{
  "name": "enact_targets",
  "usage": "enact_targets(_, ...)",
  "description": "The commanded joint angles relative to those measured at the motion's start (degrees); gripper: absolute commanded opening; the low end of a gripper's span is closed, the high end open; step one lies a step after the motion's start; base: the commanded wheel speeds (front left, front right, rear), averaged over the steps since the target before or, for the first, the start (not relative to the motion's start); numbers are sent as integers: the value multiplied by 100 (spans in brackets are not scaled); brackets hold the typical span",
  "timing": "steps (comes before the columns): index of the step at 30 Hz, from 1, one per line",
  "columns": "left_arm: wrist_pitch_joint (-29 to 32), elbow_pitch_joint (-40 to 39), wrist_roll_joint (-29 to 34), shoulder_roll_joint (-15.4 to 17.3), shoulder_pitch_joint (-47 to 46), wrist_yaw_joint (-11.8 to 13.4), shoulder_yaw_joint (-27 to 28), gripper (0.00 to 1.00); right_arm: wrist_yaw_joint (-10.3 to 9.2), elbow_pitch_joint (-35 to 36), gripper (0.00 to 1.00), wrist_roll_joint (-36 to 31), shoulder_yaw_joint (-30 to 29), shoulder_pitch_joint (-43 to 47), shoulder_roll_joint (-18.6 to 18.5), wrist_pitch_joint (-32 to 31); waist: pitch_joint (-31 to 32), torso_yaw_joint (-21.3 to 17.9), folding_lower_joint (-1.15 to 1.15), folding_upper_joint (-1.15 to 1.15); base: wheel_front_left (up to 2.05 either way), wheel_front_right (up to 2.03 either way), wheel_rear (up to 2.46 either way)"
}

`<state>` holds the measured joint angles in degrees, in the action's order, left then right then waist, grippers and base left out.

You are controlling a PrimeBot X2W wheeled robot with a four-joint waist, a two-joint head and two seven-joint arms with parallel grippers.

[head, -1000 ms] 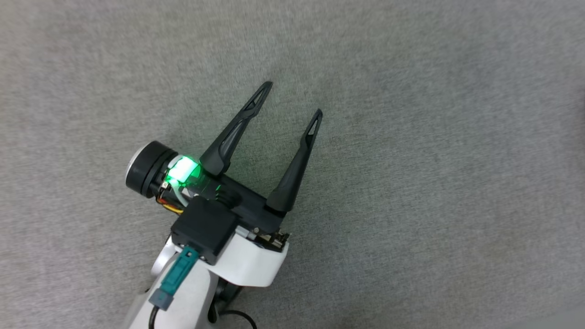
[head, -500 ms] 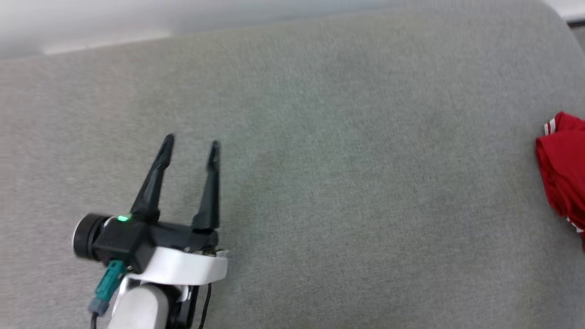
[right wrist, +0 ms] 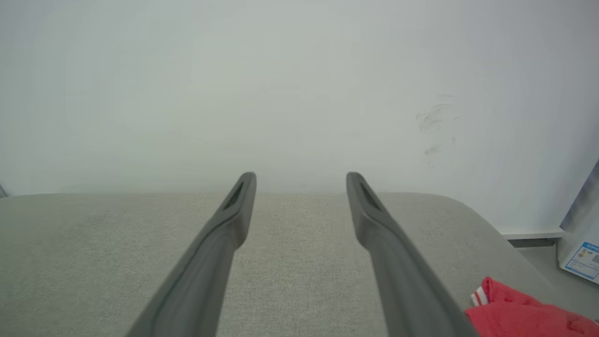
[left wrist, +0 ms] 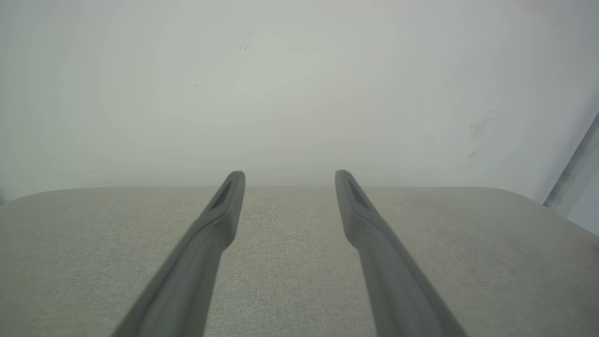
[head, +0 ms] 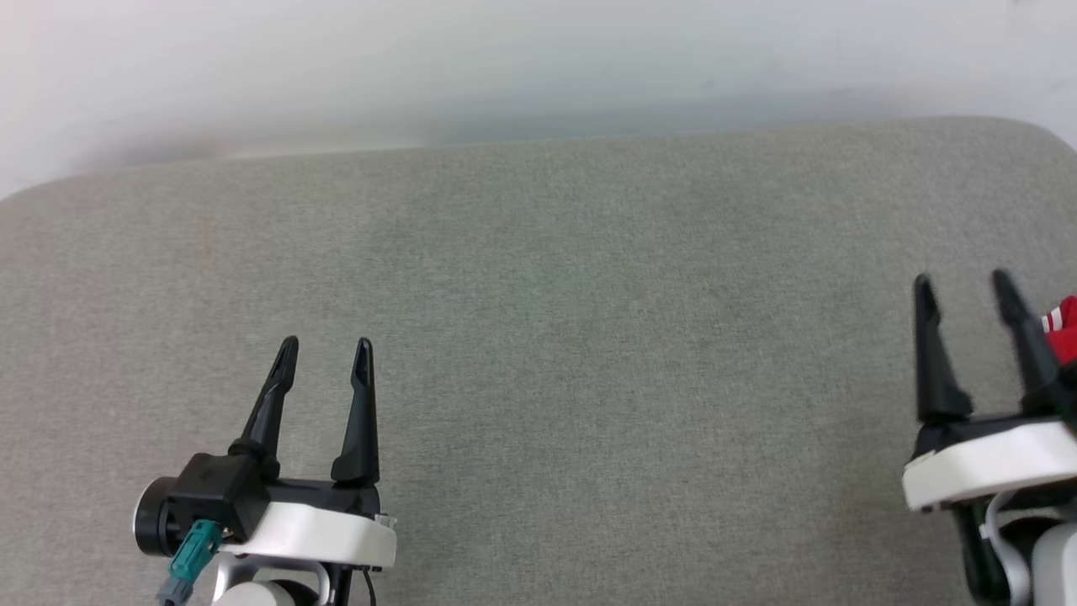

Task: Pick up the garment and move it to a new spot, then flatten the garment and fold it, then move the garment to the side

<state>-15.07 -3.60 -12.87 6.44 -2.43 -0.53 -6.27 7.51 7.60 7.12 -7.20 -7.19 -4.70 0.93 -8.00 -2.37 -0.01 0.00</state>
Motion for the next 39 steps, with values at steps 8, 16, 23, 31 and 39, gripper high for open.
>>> enact_targets(8, -12, 318, -42, -100, 211, -216, 207, 100, -4, -638, 100, 285, 255, 321, 163, 596, 223, 150, 1, 0, 0, 0, 0)
enact_targets(16, -12, 516, 119, -151, 250, -410, 315, 100, -4, -1026, 100, 287, 478, 349, 193, 862, 322, 148, 1, 0, 0, 0, 0)
enact_targets(23, -12, 601, 275, -218, 257, -498, 375, 100, -4, -1163, 100, 321, 580, 338, 194, 955, 353, 171, 1, 0, 0, 0, 0)
enact_targets(31, -12, 580, 282, -277, 229, -616, 419, 100, -4, -1092, 100, 283, 681, 374, 194, 907, 342, 157, 1, 0, 0, 0, 0)
enact_targets(39, -12, 429, 280, -312, 220, -663, 455, 100, -4, -1001, 100, 316, 709, 407, 195, 877, 317, 136, 1, 0, 0, 0, 0)
